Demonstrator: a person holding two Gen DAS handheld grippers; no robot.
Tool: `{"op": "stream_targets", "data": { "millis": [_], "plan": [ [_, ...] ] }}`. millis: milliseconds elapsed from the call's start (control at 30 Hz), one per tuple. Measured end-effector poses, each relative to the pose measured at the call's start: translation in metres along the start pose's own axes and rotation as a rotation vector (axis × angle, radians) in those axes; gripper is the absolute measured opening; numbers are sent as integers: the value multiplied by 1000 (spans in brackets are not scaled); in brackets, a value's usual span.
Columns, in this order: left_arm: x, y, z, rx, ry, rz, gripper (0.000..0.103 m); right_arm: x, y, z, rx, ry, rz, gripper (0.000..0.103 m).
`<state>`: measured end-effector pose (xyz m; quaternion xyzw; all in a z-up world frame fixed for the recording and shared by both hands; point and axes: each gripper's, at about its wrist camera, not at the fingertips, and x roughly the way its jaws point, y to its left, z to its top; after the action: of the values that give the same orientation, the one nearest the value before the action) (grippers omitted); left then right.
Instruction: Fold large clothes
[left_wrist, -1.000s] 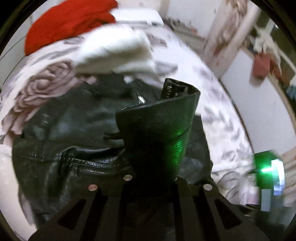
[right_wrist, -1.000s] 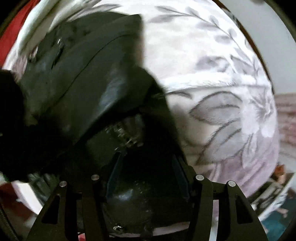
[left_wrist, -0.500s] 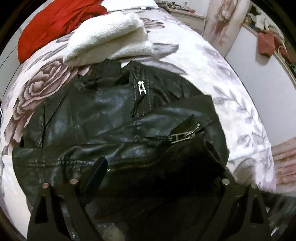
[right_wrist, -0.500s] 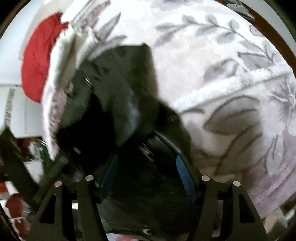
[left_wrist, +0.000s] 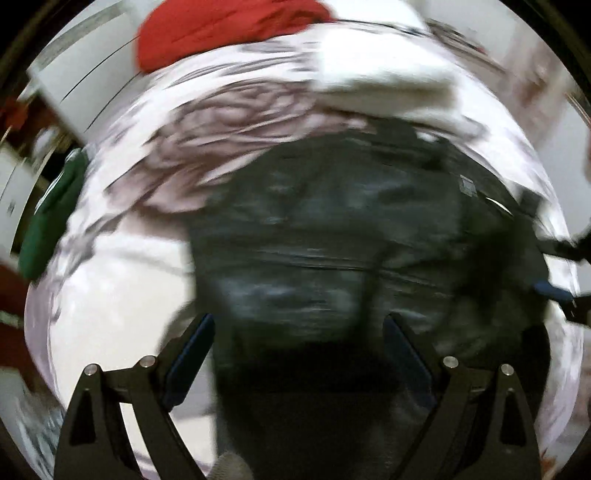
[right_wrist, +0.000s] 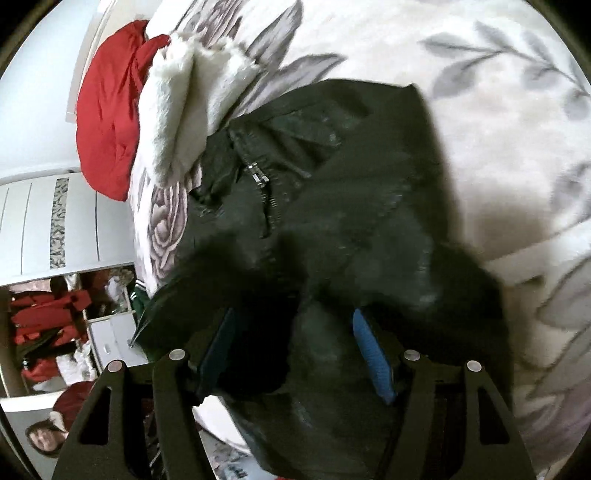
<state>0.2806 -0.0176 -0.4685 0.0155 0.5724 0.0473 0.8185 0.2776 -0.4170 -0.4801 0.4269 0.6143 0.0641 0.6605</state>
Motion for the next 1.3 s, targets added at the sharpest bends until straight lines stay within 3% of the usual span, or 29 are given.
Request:
{"op": "stream_targets", "data": {
  "millis": [133, 200, 267, 400, 500, 633, 700, 733, 767, 800, 867, 1033, 1167, 1200, 1233, 1267, 1300],
  "plan": [
    [24, 43, 0, -91, 52, 127, 93, 7, 2, 2, -3, 0, -89, 69],
    [41, 56, 0, -117, 75, 145, 93, 9, -3, 3, 6, 17, -92, 69],
    [57, 60, 0, -121, 102, 150, 93, 9, -10, 4, 50, 28, -55, 69],
    [87, 55, 2, -104, 146, 162, 93, -14, -30, 4, 195, -57, 76, 69],
    [97, 51, 5, -93, 148, 171, 95, -15, -37, 5, 254, -42, 177, 74],
    [92, 52, 4, -101, 143, 162, 95, 29, -26, 8, 146, 165, -46, 75],
    [87, 54, 3, -110, 136, 157, 95, 37, -15, 4, 64, 166, -124, 74],
    [83, 54, 3, -110, 129, 158, 95, 37, -8, 2, 17, 142, -160, 63],
    [78, 55, 2, -106, 123, 160, 95, 37, 1, -1, -39, 121, -220, 42],
    [73, 55, 2, -103, 116, 162, 95, 35, 8, -3, -81, 103, -279, 11],
    [65, 56, 5, -104, 104, 149, 95, 19, 21, -2, -138, 28, -306, 0],
    [50, 56, 19, -117, 61, 116, 95, -44, 36, 28, -198, -172, -345, 0],
    [65, 52, 26, -113, 85, 121, 95, -34, 18, 54, -141, 13, -227, 1],
    [69, 51, 26, -108, 87, 127, 95, -24, 17, 53, -158, 67, -225, 11],
    [71, 50, 25, -101, 89, 133, 95, -13, 15, 48, -182, 106, -238, 41],
    [75, 49, 24, -91, 93, 139, 95, 1, 12, 44, -200, 132, -260, 57],
    [80, 48, 23, -83, 101, 145, 95, 13, 10, 40, -195, 147, -261, 65]
  ]
}}
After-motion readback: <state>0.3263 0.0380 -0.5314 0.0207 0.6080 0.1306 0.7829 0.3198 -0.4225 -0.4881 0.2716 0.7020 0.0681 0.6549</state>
